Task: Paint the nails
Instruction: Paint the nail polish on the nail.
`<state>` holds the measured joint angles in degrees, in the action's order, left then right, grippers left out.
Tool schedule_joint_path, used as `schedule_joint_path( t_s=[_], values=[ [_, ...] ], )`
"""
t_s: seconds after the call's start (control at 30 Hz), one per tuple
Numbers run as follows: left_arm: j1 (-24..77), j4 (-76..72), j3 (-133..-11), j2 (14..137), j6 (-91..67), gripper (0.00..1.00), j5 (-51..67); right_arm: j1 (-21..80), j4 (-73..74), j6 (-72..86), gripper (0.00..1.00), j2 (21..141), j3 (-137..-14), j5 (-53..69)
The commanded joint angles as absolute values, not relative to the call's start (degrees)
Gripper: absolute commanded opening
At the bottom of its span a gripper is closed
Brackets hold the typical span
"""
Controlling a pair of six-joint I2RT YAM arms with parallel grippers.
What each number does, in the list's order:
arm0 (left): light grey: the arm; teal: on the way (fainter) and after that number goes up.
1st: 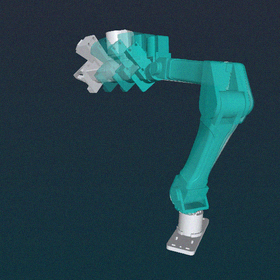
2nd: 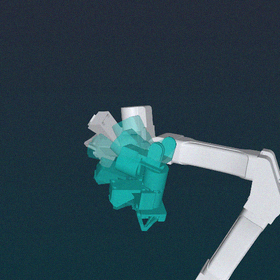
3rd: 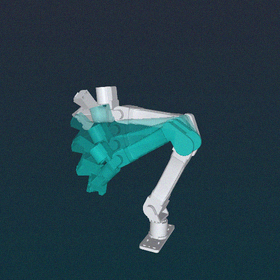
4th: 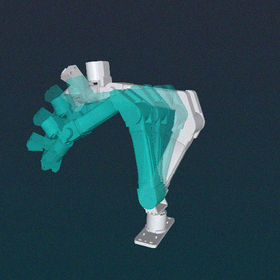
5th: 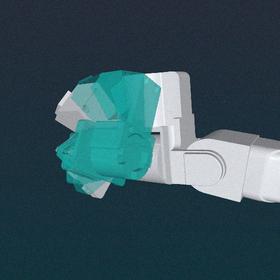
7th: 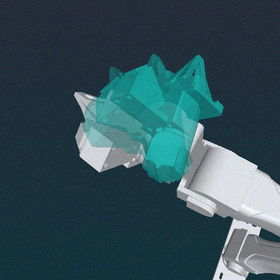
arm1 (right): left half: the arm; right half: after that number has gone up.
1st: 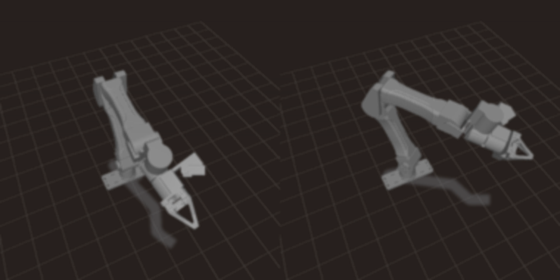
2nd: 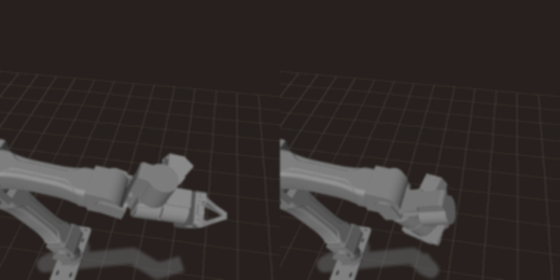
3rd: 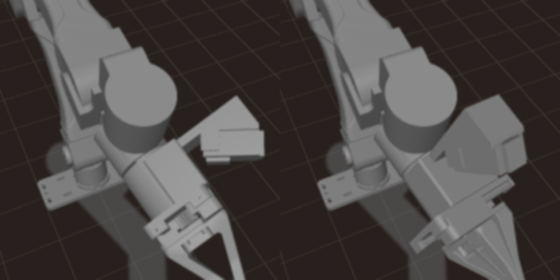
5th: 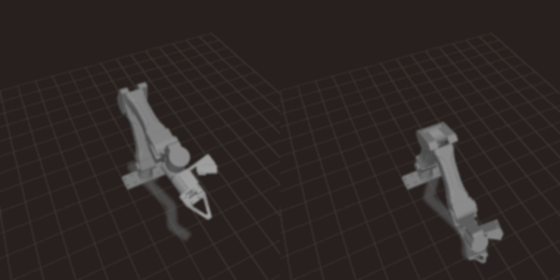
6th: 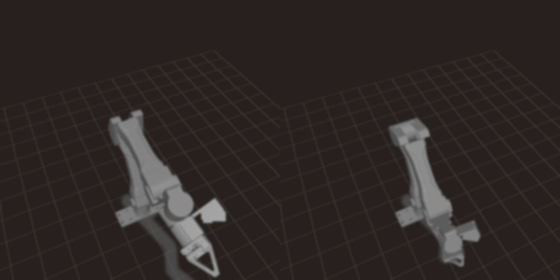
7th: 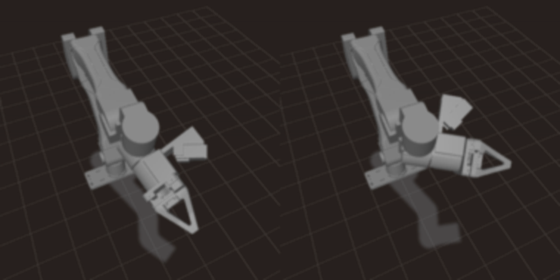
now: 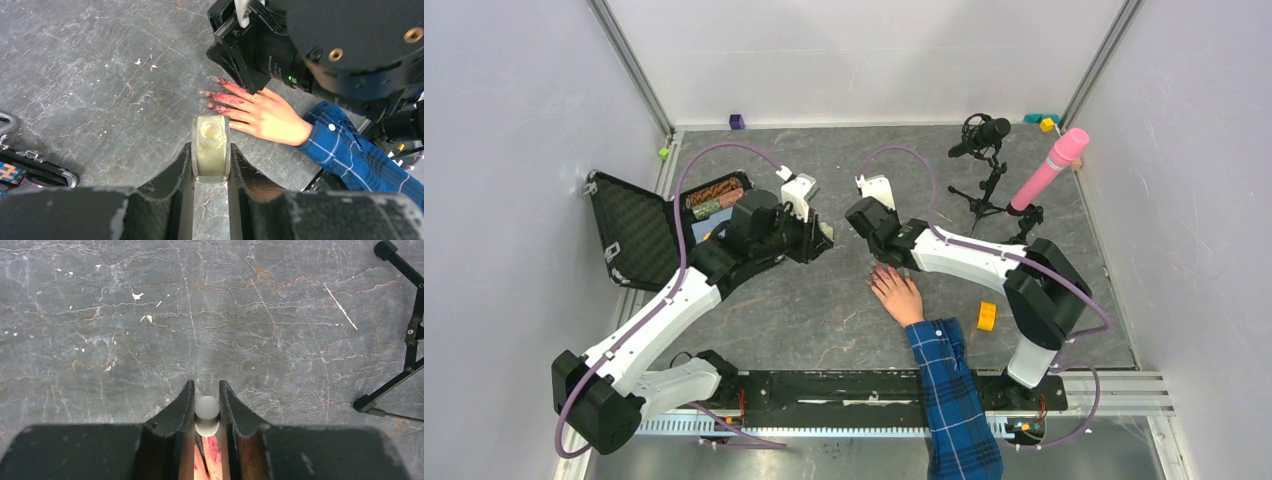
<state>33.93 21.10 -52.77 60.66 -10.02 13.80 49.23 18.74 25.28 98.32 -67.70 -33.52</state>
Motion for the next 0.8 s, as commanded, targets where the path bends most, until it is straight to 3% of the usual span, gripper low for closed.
schedule_joint_path(
  t_s=[0.0, 0.77],
  values=[
    [32.24, 19.89, -54.15, 60.87, -8.65, 0.02, 15.03, 49.91, 19.39, 29.53, 0.0, 101.77, -71.32, -39.91],
    [31.92, 20.21, -53.61, 59.98, -8.0, 0.02, 13.97, 51.08, 18.58, 32.81, 0.0, 110.16, -74.01, -46.04]
  ],
)
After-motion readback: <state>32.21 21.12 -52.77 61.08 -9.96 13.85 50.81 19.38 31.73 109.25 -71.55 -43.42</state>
